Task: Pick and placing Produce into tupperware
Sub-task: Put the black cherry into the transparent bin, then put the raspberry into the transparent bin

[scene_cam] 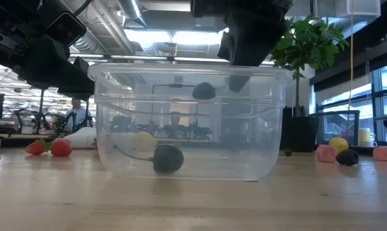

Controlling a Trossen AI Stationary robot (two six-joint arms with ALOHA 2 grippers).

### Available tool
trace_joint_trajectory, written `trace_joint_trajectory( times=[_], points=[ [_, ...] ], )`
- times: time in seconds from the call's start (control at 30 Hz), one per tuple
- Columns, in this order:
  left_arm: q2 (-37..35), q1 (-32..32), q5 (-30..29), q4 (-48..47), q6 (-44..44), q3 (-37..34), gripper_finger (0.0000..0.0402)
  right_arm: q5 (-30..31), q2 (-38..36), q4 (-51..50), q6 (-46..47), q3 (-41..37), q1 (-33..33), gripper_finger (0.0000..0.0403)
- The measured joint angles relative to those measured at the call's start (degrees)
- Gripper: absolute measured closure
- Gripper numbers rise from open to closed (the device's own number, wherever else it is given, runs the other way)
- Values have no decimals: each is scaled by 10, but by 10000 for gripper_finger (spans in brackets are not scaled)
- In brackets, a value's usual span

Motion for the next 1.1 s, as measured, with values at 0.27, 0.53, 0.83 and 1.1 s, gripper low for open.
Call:
trace_joint_trajectory(
  times=[0.27,0.53,0.83,1.1],
  points=[
    [0,0,0,0,0,0,311,-9,15,5,0,0,-7,397],
    [0,0,5,1,0,0,302,-9,38,37,-3,0,-2,396],
    [0,0,9,1,0,0,297,-8,36,63,0,0,-2,361],
    [0,0,9,1,-3,0,312,-7,36,69,-30,0,-2,326]
  ],
)
